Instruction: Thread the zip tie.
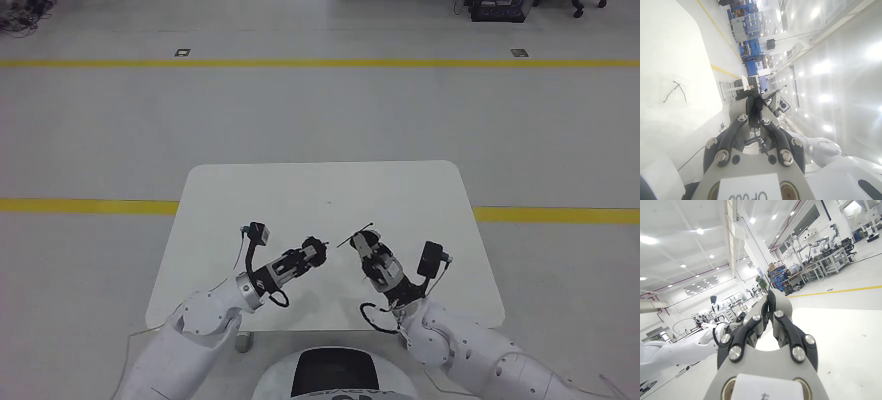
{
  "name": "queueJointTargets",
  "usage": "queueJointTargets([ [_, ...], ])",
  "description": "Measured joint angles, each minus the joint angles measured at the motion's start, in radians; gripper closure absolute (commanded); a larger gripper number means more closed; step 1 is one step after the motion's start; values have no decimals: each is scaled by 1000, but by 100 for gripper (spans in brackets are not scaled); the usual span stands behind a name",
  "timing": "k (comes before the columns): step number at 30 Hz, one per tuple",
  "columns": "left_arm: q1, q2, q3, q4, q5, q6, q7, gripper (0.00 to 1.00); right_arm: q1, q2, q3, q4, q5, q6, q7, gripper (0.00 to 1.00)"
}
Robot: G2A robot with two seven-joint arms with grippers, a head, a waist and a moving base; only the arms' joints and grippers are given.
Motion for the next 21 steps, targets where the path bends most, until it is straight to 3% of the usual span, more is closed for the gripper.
queueJointTargets([
  [21,3,-2,-1,0,-1,0,-9,100,-12,-63,33,49,-1,0,51,100],
])
